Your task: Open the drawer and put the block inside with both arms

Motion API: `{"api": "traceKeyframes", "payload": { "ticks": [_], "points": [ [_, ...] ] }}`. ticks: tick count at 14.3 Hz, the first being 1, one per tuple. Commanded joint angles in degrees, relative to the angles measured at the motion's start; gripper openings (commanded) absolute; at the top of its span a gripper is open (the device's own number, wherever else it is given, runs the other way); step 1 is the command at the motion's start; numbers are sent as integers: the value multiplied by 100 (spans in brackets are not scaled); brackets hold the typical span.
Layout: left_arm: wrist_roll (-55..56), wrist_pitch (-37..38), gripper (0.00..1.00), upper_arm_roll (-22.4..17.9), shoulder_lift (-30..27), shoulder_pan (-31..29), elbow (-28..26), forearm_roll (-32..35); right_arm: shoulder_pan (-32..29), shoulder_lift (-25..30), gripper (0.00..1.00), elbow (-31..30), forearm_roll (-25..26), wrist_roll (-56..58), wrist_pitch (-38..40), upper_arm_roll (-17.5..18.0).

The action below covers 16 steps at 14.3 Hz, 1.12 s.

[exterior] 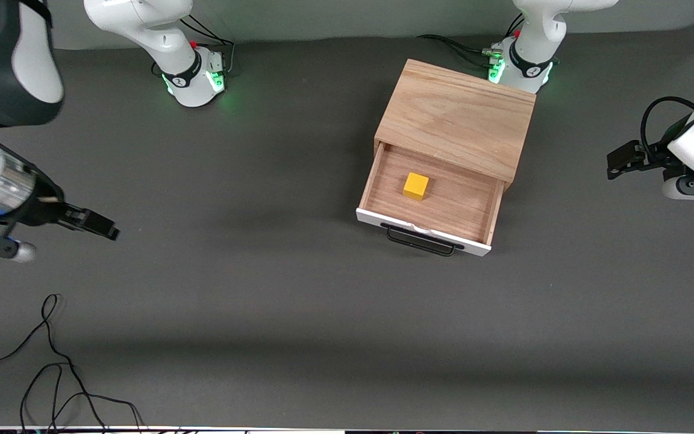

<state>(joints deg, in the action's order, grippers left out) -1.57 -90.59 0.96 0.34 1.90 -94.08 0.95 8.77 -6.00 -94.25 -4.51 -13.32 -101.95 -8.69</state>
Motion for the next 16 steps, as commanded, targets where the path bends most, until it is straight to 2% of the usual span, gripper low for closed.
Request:
{"api": "traceKeyframes", "payload": {
  "ticks": [1, 8, 16],
  "points": [
    [7, 42, 100, -44, -43, 65, -31, -42, -445, 389, 100, -313, 99, 523, 280, 314],
    [16, 42, 100, -44, -34, 65, -31, -34, -621, 486, 100, -252, 301, 963, 474, 579],
    [16, 42, 100, -43, -34, 74, -40, -34, -648, 257, 100, -32, 433, 1034, 316, 579]
  ]
}}
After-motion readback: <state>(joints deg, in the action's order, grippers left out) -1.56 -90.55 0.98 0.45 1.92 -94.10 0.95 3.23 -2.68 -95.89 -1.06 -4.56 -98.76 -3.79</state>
